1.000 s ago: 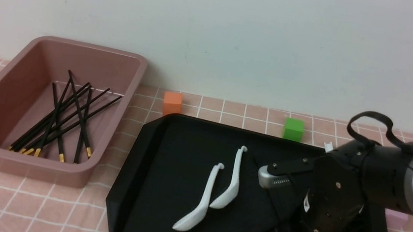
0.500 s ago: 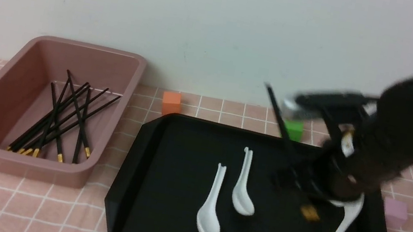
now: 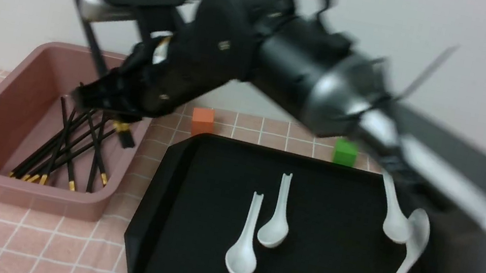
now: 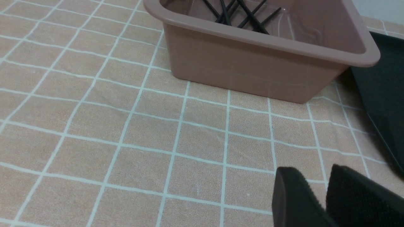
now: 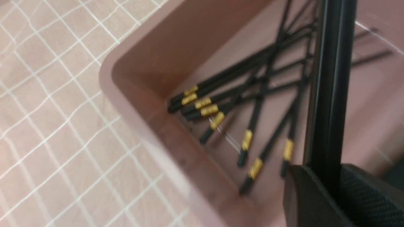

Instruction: On pink tablecloth take chopsticks from black tray and put them in box.

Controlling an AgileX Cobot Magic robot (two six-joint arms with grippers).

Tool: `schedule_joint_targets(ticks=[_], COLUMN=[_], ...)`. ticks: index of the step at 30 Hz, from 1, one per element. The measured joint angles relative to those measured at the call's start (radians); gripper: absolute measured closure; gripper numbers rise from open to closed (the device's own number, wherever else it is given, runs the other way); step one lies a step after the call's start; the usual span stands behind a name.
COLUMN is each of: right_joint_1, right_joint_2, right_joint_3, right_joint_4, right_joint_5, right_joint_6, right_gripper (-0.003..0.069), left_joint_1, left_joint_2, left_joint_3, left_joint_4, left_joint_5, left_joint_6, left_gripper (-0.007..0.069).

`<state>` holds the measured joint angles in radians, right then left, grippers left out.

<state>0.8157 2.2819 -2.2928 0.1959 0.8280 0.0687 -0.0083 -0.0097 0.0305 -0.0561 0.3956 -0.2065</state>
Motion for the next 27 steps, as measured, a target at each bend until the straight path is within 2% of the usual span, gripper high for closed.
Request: schedule_joint_targets(ticks=[4,8,13,18,23,27], right_joint_1=[0.000,-0.002,-0.002,-0.005,-0.008,-0.008], right_joint_2=[0.129,0.173,0.177,0.157,0.022,-0.125], right_joint_3=[-0.164,-0.205,-0.207,-0.207,-0.207,-0.207], right_joint_4=[-0.028,-0.043,-0.062,-0.108,-0.133,-0.151], right_joint_5=[0.029,0.009,-0.054,0.009,0.230,0.401], right_joint_6=[-0.013,-0.014,-0.014,-0.015,-0.017,-0.030], right_gripper=[0.0518,0.0487,0.0314,0.0221,0.0232,0.0326], left_joint_1=[0.000,0.000,0.000,0.000,0.000,0.000], left_joint_2=[0.000,0.000,0.000,0.000,0.000,0.000], left_joint_3=[0.000,0.000,0.000,0.000,0.000,0.000], left_joint_4=[0.000,0.000,0.000,0.000,0.000,0.000], left_joint_5=[0.000,0.000,0.000,0.000,0.000,0.000], left_joint_6=[0.000,0.000,0.000,0.000,0.000,0.000], left_gripper=[0.0438,0.0438,0.0438,0.0438,0.0438,0.0438])
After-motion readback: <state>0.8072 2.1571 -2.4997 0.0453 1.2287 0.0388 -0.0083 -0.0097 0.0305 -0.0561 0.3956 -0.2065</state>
